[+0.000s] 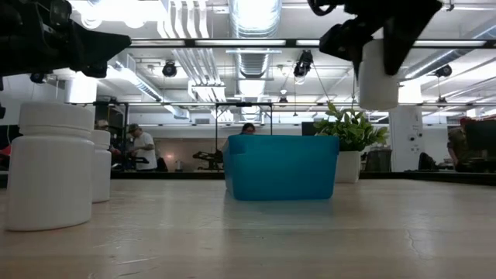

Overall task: Pick and place pill bottles into a basket
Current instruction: Put the white pill bottle into the blue bin

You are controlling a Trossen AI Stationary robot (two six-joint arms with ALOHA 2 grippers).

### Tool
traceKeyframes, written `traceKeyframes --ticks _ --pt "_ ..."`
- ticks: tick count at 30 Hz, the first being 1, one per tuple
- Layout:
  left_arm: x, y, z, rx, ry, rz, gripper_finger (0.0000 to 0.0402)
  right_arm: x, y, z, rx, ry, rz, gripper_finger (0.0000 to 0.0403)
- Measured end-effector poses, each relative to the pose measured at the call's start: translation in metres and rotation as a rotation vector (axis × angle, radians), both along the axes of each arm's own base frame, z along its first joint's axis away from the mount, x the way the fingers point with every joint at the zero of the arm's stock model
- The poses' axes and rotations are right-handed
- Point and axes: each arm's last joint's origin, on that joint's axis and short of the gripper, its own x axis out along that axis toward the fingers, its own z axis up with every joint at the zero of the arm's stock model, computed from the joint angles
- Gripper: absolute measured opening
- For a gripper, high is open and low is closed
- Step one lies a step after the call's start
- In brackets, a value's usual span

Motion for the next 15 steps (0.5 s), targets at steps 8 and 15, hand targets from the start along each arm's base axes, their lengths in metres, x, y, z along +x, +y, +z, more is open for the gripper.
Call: traceKeyframes --ticks 8,15 --pt "0.000 0.000 0.000 0.000 0.001 0.002 0.0000 0.008 -0.030 0.008 -0.012 -0.025 -0.020 0.0165" --pt "0.000 0.000 0.000 -0.001 0.002 0.012 0.0000 0.017 -0.051 0.009 -0.023 -0.037 -0.038 0.0165"
